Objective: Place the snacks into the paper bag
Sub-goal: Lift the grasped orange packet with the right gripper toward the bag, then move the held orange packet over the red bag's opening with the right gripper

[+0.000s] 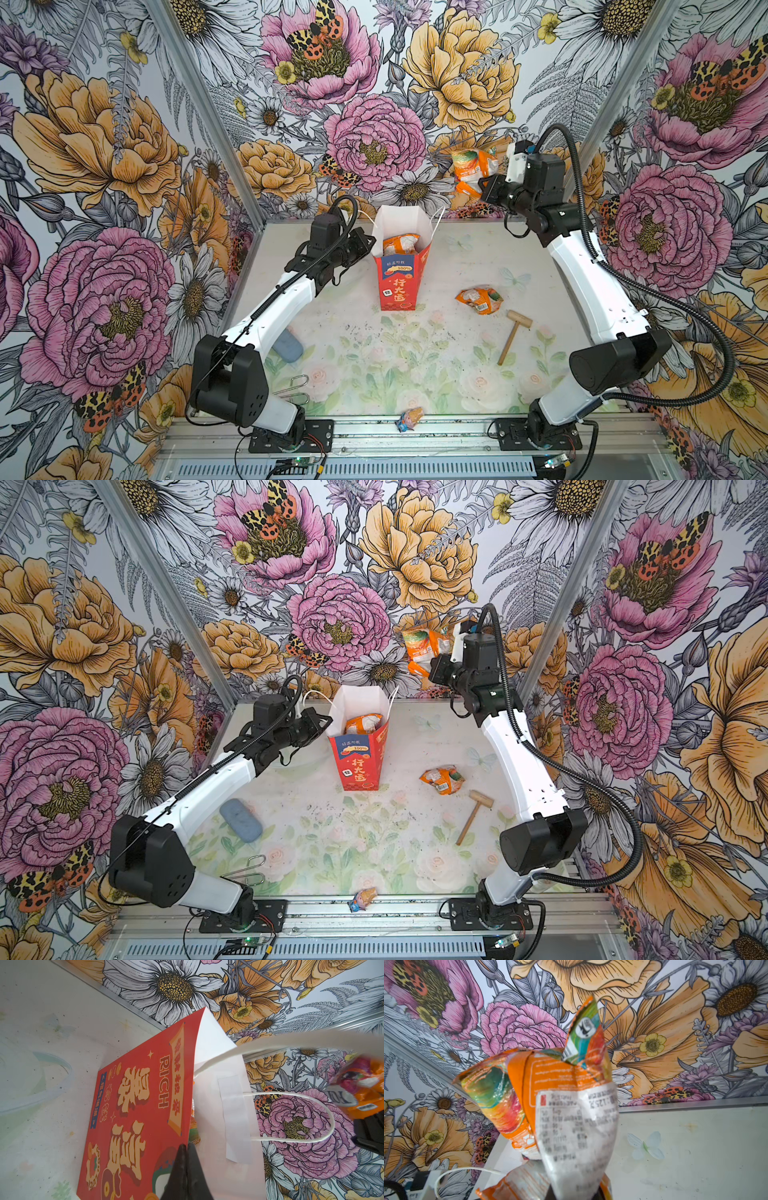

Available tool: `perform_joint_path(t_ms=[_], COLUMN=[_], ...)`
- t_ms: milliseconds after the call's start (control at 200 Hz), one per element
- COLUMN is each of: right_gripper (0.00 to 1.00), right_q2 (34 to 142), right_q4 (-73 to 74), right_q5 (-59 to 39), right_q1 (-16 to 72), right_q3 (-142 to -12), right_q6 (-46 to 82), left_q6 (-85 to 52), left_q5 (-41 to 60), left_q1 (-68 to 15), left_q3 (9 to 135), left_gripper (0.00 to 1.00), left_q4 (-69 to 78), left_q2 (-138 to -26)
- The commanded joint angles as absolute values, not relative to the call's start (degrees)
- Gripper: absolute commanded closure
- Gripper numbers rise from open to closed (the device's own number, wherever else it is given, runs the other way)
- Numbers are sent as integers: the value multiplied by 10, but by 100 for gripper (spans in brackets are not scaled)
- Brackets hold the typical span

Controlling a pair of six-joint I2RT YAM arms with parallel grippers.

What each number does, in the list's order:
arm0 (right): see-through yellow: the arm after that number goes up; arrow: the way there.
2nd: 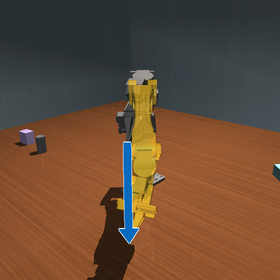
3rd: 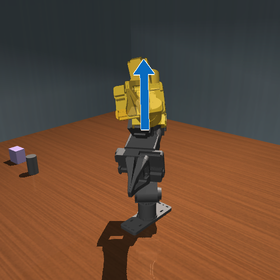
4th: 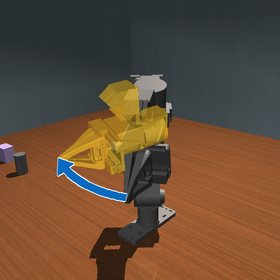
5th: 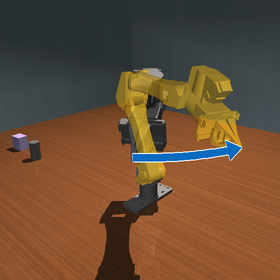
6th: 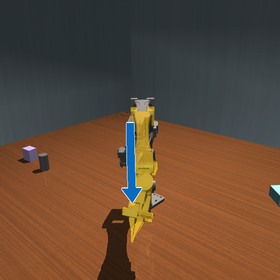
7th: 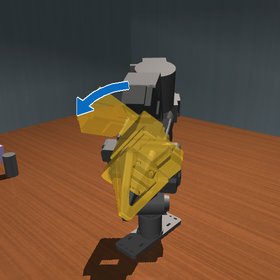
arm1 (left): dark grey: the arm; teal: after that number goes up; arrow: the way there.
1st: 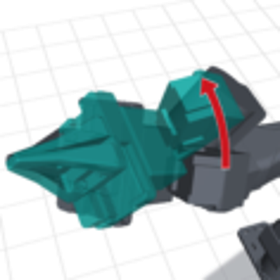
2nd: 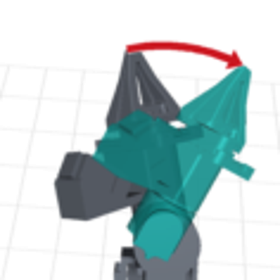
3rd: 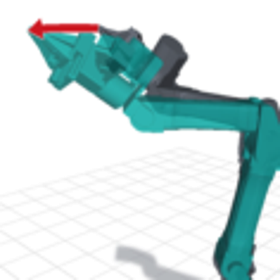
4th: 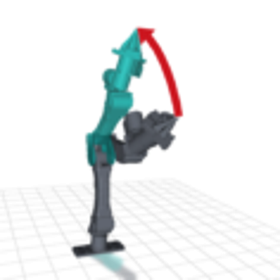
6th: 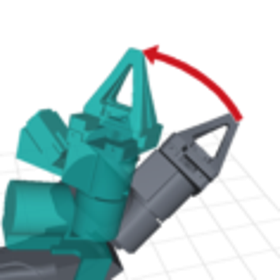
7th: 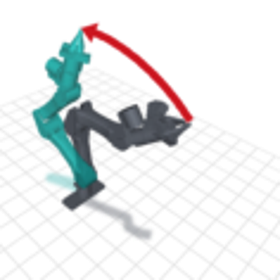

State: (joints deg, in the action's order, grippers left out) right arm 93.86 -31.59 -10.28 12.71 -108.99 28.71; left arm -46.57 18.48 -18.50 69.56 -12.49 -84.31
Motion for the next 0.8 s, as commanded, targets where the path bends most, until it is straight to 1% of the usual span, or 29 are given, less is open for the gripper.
perform_joint_path(t_ms=[0, 105, 240, 470, 625, 796], right_gripper=[100, 100, 100, 100, 100, 100], right_q2=[919, 930, 955, 988, 986, 963], right_q4=[-209, -174, -161, -154, -162, -208], right_q5=[-113, -119, -132, -117, -34, 75], right_q1=[157, 188, 229, 300, 337, 368], right_q3=[-1116, -1129, -1160, -1181, -1167, -1140], right_q6=[316, 324, 324, 319, 328, 402], left_q6=[-467, -468, -469, -468, -468, -468], left_q5=[185, 184, 184, 185, 187, 187], left_q1=[-179, -179, -178, -178, -179, -177], left_q3=[686, 682, 681, 681, 681, 678], left_gripper=[100, 100, 100, 100, 100, 100], left_q4=[-105, -104, -102, -102, -101, -100], left_q2=[-822, -820, -818, -817, -815, -813])
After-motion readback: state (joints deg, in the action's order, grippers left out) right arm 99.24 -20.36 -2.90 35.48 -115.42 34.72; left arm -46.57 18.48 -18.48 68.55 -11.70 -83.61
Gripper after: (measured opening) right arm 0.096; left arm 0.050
